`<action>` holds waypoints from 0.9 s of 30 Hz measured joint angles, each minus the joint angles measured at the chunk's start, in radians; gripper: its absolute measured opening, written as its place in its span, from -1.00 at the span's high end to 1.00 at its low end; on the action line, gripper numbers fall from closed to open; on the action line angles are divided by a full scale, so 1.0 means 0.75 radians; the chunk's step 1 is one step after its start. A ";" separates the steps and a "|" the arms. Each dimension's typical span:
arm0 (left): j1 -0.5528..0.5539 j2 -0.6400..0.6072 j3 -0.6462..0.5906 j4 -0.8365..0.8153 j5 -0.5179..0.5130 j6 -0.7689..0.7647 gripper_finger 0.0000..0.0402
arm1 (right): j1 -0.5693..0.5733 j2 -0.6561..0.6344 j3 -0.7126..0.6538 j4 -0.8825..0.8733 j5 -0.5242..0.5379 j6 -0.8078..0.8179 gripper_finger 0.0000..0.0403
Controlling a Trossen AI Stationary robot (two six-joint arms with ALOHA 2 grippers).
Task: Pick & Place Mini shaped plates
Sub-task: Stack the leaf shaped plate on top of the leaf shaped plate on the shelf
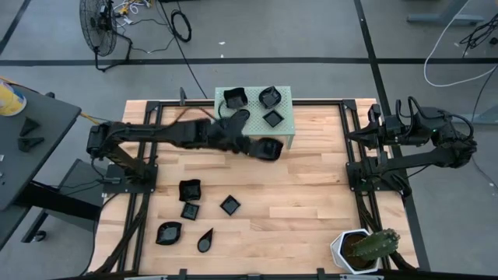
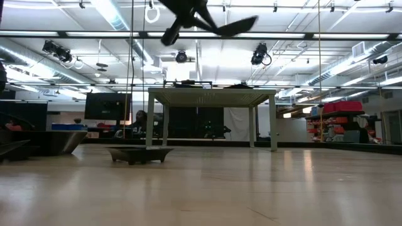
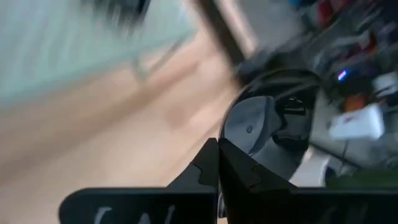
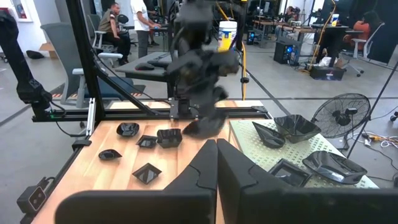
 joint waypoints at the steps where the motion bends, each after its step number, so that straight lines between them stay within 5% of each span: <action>1: 0.016 0.000 0.025 0.017 -0.015 0.012 0.99 | 0.000 0.000 0.000 0.000 0.000 0.000 0.98; 14: 0.253 0.015 0.167 0.150 -0.256 -0.230 0.99 | 0.001 0.000 0.000 0.000 0.000 0.000 0.98; 27: 0.413 0.174 0.186 0.173 -0.245 -0.548 0.99 | 0.000 0.001 0.000 0.000 -0.001 0.000 0.98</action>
